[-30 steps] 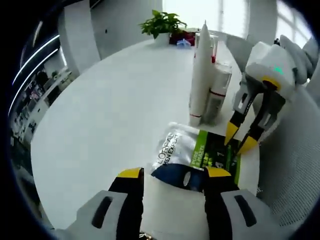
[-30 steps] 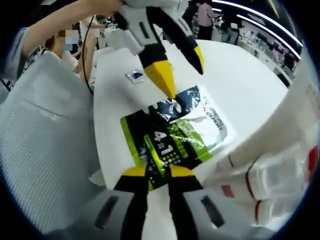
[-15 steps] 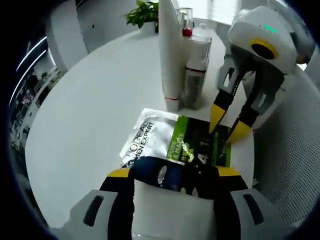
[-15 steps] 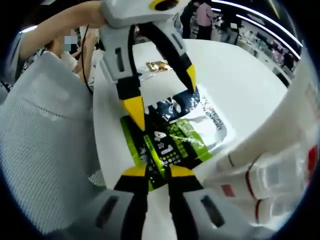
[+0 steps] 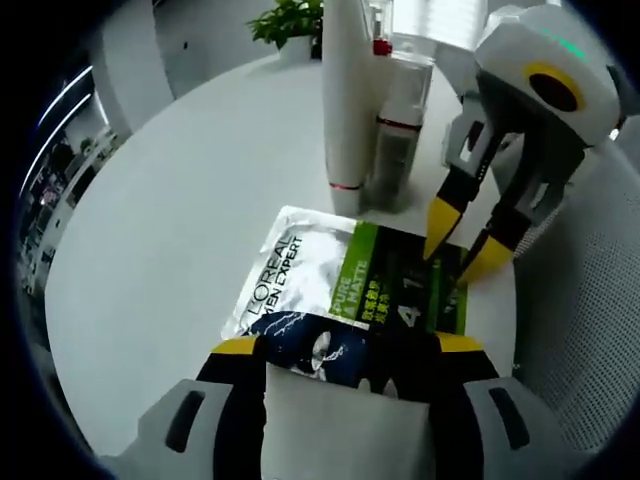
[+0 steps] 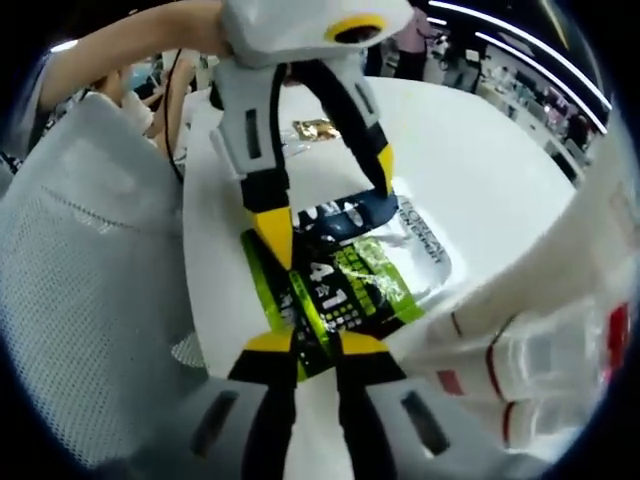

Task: Arrange the skincare products in the storage area until every visible bottle or jar stands upright without overlapping.

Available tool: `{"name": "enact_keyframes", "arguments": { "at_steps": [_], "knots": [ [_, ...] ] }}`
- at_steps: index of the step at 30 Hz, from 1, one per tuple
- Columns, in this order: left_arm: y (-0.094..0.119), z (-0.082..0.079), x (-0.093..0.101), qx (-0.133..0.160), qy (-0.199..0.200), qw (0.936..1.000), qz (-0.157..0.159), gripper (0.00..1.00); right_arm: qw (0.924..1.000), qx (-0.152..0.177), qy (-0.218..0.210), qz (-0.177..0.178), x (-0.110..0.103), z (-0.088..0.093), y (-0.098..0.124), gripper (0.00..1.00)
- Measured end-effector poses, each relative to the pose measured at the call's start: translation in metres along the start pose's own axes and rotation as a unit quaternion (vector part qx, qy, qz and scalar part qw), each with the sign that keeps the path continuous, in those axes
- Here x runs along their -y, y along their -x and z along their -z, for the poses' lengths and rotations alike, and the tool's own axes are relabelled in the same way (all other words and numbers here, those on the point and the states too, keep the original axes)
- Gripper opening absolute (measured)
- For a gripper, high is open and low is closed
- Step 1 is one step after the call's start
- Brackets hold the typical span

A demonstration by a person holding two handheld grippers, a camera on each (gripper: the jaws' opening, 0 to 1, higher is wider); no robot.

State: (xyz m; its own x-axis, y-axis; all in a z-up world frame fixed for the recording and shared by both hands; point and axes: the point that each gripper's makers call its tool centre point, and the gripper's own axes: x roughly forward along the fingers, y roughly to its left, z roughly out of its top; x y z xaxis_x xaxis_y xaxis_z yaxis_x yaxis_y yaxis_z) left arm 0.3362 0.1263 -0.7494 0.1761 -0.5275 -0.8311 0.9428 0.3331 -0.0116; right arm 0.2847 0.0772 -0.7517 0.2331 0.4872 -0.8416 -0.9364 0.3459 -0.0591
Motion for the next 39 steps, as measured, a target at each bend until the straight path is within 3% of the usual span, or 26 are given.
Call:
{"name": "enact_keyframes", "arguments": {
  "at_steps": [13,32,39],
  "knots": [
    [-0.005,-0.008,-0.01,0.009,0.015,0.9998,-0.011,0.64,0.9986,-0.013,0.034,0.039,0.014,0.002,0.002,0.1],
    [-0.007,-0.012,-0.016,-0.006,-0.009,0.9999,0.004,0.62,0.9983,-0.014,0.04,0.039,0.014,0.0,0.0,0.09],
    [0.003,-0.021,-0.012,0.012,-0.016,0.9998,0.002,0.58,0.9979,-0.018,0.05,0.036,0.014,0.0,0.003,0.1]
  ]
}}
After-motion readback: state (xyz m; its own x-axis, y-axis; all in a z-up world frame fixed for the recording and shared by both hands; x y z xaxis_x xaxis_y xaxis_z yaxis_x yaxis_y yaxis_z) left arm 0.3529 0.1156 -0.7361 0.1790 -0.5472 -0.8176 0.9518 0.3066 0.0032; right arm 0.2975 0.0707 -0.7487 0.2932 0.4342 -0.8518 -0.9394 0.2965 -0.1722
